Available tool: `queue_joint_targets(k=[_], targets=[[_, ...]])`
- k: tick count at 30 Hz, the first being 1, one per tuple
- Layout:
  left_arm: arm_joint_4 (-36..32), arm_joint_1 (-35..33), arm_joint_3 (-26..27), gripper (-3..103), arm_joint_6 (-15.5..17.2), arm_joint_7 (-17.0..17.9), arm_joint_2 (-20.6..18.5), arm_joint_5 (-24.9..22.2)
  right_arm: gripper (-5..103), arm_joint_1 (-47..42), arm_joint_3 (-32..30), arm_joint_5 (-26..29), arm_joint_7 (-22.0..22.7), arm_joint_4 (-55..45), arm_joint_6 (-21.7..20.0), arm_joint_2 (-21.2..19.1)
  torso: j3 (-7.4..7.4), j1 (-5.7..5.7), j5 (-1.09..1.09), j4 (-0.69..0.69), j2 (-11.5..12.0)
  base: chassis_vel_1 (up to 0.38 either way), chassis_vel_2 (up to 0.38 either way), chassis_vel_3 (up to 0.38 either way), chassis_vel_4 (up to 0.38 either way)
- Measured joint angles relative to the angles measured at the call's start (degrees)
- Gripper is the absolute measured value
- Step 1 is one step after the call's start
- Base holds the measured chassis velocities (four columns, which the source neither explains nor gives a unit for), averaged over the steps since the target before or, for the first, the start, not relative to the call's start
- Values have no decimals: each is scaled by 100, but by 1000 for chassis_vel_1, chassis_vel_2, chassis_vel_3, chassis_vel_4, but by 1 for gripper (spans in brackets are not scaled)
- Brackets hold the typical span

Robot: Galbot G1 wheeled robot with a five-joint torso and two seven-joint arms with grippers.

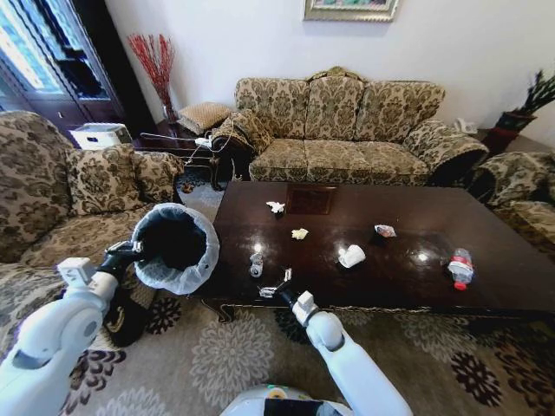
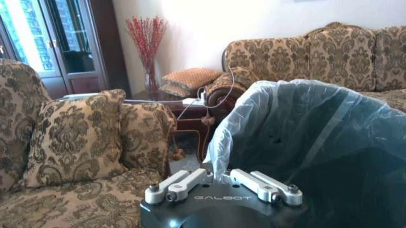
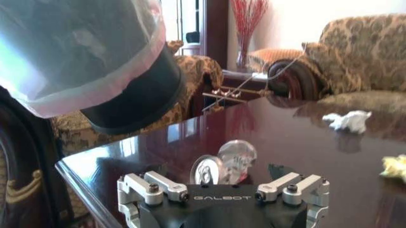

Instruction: Move to the front of the table and place the trash on the table into the trash bin.

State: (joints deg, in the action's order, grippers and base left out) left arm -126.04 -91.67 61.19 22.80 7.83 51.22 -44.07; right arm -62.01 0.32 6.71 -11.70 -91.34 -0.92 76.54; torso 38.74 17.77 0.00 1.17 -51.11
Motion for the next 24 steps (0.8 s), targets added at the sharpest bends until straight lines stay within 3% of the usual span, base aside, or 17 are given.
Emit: queue_joint_targets(k=[11, 22, 24], targets=[[-5, -8, -45, 2, 52, 31, -82, -26, 100, 508, 181, 128, 61, 837, -80, 671, 0, 0, 0, 1, 0, 0, 0, 0, 0], [17, -20, -71, 2, 46, 30, -80, -80, 103, 610, 102, 78, 170, 1228, -152, 904, 0, 0, -1, 0, 0, 0, 0, 0, 0], [22, -19, -76, 2, 42, 24, -77, -80, 99, 616, 93, 83, 170, 1247, -148, 917, 0, 0, 0, 0, 0, 0, 0, 0, 0]])
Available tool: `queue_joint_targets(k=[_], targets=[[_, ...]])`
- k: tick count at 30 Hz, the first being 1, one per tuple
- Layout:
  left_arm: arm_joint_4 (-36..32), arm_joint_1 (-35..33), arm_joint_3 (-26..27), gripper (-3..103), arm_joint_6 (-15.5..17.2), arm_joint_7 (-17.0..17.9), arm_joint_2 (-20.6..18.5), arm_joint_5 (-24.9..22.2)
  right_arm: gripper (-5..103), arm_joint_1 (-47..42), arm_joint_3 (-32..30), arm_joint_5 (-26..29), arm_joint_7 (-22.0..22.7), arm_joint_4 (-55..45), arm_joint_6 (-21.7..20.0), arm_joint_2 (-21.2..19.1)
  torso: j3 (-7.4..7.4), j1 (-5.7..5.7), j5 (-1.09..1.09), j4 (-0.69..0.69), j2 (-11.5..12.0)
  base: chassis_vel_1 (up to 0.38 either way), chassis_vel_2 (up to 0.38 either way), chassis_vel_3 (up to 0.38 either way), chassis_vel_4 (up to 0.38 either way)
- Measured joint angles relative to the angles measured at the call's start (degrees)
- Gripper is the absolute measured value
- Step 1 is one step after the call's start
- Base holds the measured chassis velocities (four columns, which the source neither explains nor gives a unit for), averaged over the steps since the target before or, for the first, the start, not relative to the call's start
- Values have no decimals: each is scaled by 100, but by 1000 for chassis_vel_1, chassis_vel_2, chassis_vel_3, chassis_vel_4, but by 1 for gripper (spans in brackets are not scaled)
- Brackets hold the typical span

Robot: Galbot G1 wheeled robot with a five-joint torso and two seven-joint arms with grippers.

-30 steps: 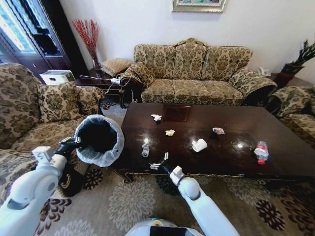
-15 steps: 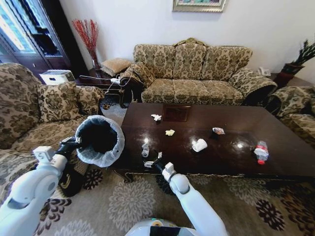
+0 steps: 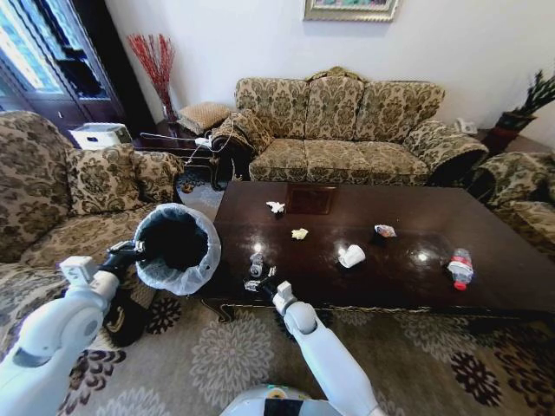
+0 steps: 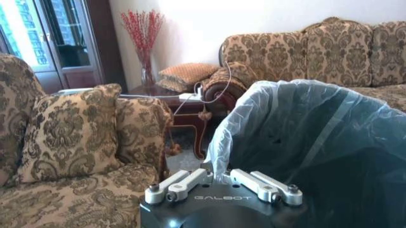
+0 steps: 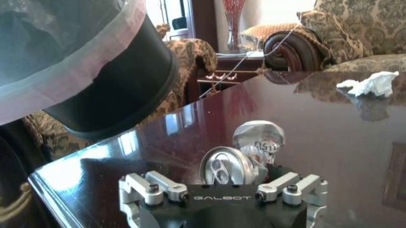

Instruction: Move to the front of the table and place the trash on the table into the trash bin.

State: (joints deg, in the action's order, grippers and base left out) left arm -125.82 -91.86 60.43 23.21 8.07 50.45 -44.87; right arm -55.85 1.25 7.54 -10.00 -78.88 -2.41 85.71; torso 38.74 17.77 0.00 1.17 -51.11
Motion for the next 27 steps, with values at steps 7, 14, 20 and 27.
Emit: queue_joint_targets(k=[7, 14, 20, 27], targets=[[0, 4, -4, 2, -9, -25, -9, 0, 74, 35, -11, 6, -1, 31, 52, -1, 0, 0, 0, 0, 0, 0, 0, 0, 0], [-1, 19, -4, 2, -17, -25, -18, -17, 53, 29, -9, 2, -5, 14, 58, -30, 0, 0, 1, 0, 0, 0, 0, 0, 0], [-27, 14, -8, 2, -18, -26, -19, -29, 32, -2, -58, 3, -5, -23, 64, -61, 0, 0, 1, 0, 0, 0, 0, 0, 0], [-29, 4, -7, 2, -19, -25, -11, -31, 5, -46, -94, 14, -5, -109, 66, -121, 0, 0, 1, 0, 0, 0, 0, 0, 0]])
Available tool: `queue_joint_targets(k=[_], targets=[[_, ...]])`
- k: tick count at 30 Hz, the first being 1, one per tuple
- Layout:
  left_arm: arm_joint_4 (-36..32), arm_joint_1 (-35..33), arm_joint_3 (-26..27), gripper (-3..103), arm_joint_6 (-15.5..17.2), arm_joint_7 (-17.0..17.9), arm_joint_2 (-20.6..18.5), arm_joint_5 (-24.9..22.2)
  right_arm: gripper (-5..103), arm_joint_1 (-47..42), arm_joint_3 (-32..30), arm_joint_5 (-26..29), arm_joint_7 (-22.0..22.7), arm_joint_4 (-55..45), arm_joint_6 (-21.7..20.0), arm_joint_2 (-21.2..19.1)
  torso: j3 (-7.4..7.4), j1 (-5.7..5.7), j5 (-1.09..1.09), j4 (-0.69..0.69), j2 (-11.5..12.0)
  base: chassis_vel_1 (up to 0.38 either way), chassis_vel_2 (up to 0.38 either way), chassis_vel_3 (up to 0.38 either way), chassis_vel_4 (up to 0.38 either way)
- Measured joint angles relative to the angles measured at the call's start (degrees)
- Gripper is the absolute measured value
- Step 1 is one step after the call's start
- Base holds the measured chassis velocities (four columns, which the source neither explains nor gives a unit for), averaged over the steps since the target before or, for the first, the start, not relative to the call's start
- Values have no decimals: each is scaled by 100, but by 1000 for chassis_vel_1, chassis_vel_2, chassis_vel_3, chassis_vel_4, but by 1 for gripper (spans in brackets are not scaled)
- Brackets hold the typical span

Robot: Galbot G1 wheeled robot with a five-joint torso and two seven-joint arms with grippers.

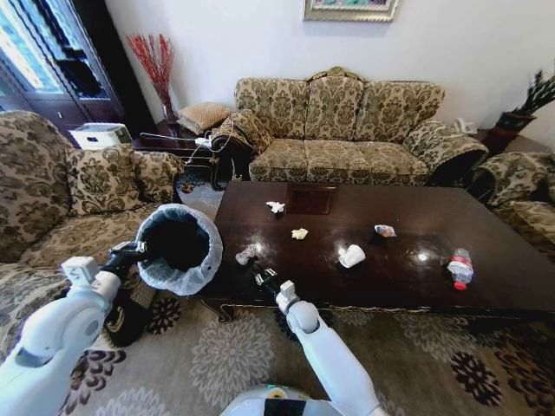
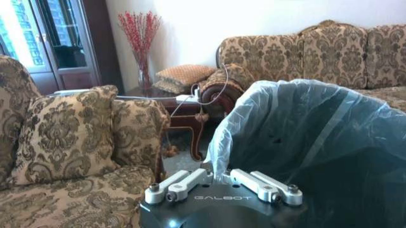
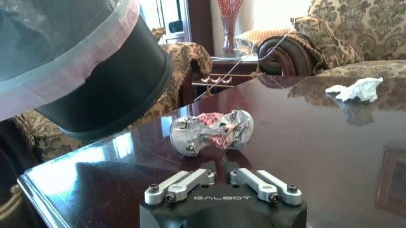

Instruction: Move to the front of the table and place the trash on the table into the trash bin.

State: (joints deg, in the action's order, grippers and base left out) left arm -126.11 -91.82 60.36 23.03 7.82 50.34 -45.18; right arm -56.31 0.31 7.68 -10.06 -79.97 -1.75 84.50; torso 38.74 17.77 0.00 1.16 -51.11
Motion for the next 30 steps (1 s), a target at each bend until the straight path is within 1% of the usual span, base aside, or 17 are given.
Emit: queue_joint_targets(k=[1, 5, 8, 9, 10, 12, 14, 17, 18, 22, 24, 25, 26, 27, 29, 30], targets=[[0, 0, 0, 2, -1, 0, 0, 0, 2, -15, -4, -2, 0, -21, 4, -4, 0, 0, 0, 0, 0, 0, 0, 0, 0], [0, -16, 4, 2, -4, 1, -5, 0, 0, -100, 14, 22, 37, -281, 26, -56, 0, 0, 0, 0, 0, 0, 0, 0, 0], [11, -20, 10, 2, -5, 3, -19, 4, 0, -139, 22, 79, 48, -506, 75, -96, 0, 0, 0, 0, 0, 0, 0, 0, 0], [27, -20, 14, 2, -7, 6, -29, 6, 5, -158, 26, 140, 49, -625, 76, -121, 0, 0, 0, 0, 0, 0, 0, 0, 0], [27, -20, 14, 2, -7, 6, -29, 6, 5, -158, 26, 140, 49, -625, 76, -121, 0, 0, 0, 0, 0, 0, 0, 0, 0], [40, -26, 13, 2, -8, 6, -43, 8, 16, -190, 49, 311, 40, -854, 64, -184, 0, 0, 0, 0, 0, 0, 0, 0, 0], [40, -26, 12, 2, -8, 6, -43, 9, 16, -191, 56, 339, 36, -889, 49, -193, 0, 0, 0, 0, 0, 0, 0, 0, 0], [39, -35, -14, 2, -9, 4, -54, 14, 32, -156, 112, 461, 150, -913, -78, -157, 0, 0, 0, 0, 0, 0, 0, 0, 0], [39, -35, -14, 2, -9, 4, -54, 14, 32, -156, 112, 461, 150, -913, -78, -157, 0, 0, 0, 0, 0, 0, 0, 0, 0], [36, -57, -11, 2, -9, 4, -80, 17, 54, -62, 182, 526, 214, -799, -183, -80, 0, 0, 0, 0, 0, 0, 0, 0, 0], [35, -60, -8, 2, -9, 4, -80, 18, 54, -48, 199, 526, 239, -781, -193, -69, 0, 0, 0, 0, 0, 0, 0, 0, 0], [30, -64, -5, 2, -9, 4, -78, 18, 59, -33, 230, 526, 353, -758, -178, -54, 0, 0, 0, 0, 0, 0, 0, 0, 0], [27, -68, -1, 2, -9, 4, -70, 18, 64, -28, 284, 532, 488, -737, -55, -51, 0, 0, 0, 0, 0, 0, 0, 0, 0], [27, -68, -1, 2, -9, 4, -70, 18, 64, -28, 284, 532, 488, -737, -55, -51, 0, 0, 0, 0, 0, 0, 0, 0, 0], [28, -69, 0, 2, -9, 3, -49, 24, 76, -41, 305, 545, 532, -775, 5, -62, 0, 0, 0, 0, 0, 0, 0, 0, 0], [32, -67, -5, 2, -9, 4, -41, 32, 81, -54, 287, 515, 492, -834, -126, -81, 0, 0, 0, 0, 0, 0, 0, 0, 0]])
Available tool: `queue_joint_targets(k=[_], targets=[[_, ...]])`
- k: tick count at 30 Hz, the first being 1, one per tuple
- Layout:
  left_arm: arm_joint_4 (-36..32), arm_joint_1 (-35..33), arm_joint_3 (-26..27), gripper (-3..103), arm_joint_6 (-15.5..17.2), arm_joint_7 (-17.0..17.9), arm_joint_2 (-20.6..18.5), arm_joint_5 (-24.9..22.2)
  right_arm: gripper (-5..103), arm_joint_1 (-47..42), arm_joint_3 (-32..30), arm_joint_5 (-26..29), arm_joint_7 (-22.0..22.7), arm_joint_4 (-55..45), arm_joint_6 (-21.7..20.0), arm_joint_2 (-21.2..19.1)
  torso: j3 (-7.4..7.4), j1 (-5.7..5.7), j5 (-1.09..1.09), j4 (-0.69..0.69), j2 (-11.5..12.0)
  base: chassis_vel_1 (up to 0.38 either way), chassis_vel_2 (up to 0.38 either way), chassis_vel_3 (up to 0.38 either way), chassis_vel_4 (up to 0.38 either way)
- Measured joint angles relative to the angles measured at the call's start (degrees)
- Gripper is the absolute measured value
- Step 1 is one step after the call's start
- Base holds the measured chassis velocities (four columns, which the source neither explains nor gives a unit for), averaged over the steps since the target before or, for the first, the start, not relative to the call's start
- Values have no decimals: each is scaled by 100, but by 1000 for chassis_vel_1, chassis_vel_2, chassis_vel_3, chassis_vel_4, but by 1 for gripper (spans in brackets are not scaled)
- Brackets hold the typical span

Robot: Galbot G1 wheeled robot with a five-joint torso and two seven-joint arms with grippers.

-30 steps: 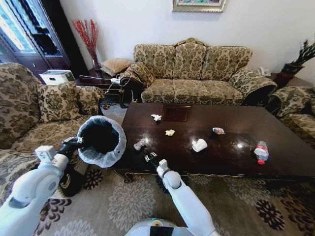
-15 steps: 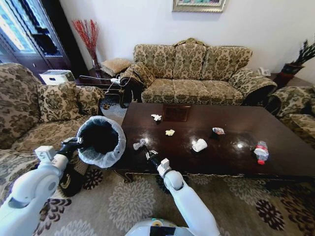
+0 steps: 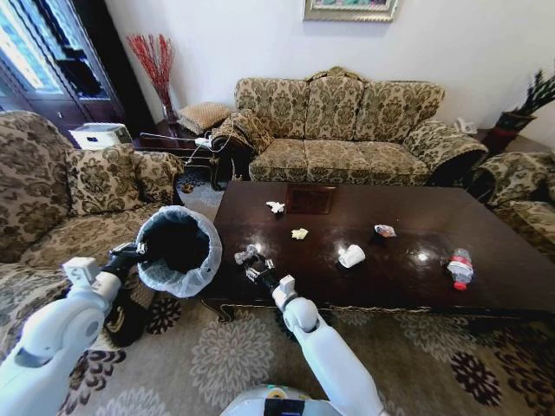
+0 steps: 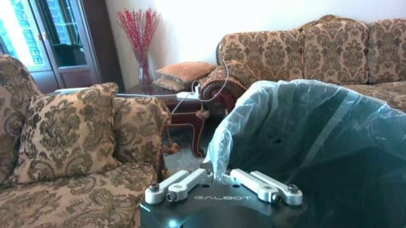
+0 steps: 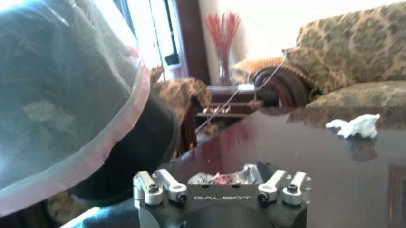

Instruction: Move to the front of the table and place the trash on the table into the trash bin.

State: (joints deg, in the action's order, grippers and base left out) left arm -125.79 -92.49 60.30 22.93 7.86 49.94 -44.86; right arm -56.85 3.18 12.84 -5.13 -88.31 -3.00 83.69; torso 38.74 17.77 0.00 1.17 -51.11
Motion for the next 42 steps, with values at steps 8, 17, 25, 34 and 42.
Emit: queue_joint_targets(k=[8, 17, 25, 34, 42], targets=[[35, 76, -45, 2, 0, -12, 37, 9, 99, -22, -56, -76, 25, -115, -100, -73, 0, 0, 0, -1, 0, 0, 0, 0, 0], [37, 68, -56, 2, 0, -24, 58, 7, 100, -2, -14, -51, -13, -86, -98, -135, 0, 0, 1, -1, 0, 38, 33, -51, -49], [19, 30, -57, 2, 0, -27, 75, 22, 100, 66, 123, -137, 146, 111, 28, -66, 0, 0, -3, 2, 0, 190, 177, -173, -169], [15, -3, -92, 2, 2, -68, 124, 113, 100, 467, 133, -433, 896, 626, -149, 355, 0, -1, 5, 1, 0, 56, 49, -57, -44], [17, 0, -136, 2, 2, -102, 165, 148, 100, 1102, 67, 170, 676, 1513, -60, 555, 1, 2, -2, -2, 1, -25, -13, 9, -2]])
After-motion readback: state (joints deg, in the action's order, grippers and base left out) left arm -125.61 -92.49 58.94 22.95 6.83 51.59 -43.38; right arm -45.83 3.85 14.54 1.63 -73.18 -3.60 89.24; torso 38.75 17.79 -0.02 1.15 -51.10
